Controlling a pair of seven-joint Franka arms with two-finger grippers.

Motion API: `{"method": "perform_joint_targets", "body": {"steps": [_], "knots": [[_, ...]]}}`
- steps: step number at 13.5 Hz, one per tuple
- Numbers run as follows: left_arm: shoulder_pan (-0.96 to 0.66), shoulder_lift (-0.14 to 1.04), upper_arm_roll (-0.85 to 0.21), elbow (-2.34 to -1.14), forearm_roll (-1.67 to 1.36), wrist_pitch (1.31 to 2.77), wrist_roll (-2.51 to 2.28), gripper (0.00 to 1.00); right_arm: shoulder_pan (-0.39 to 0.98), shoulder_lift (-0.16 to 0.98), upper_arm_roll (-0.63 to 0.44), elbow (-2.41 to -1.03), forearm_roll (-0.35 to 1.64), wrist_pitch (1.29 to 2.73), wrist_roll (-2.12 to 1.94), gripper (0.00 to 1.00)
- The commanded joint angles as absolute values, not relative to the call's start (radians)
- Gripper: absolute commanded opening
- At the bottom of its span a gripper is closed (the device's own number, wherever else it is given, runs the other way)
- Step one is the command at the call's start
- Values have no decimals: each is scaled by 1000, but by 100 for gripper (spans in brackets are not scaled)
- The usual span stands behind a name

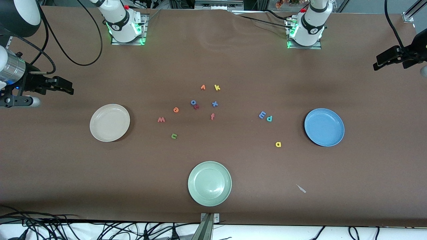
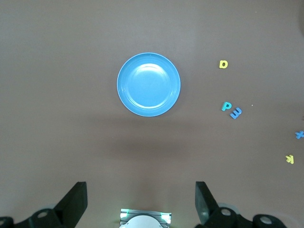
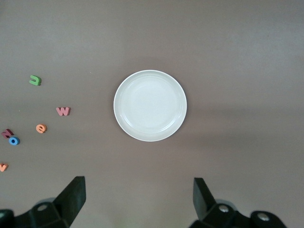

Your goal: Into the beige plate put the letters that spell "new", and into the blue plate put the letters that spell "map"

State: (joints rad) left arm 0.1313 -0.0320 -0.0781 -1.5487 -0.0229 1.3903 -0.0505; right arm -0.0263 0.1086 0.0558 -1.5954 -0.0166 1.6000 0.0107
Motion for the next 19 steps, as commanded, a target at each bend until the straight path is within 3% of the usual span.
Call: {"method": "perform_joint_targets", "body": {"steps": [1,13,19], "knots": [[138,-21,-80,-1520,-41,1368,-52,100,-25,94,51,-1608,0,1597,-6,100],[138,-21,-80,-1519,-41,1368,-52,100,-17,103,58,-1612,3,1608,-2,100],[138,-21,-80,-1519,-41,1368,-52,100,78,153,60,-1612,5,1621,17,100]]}}
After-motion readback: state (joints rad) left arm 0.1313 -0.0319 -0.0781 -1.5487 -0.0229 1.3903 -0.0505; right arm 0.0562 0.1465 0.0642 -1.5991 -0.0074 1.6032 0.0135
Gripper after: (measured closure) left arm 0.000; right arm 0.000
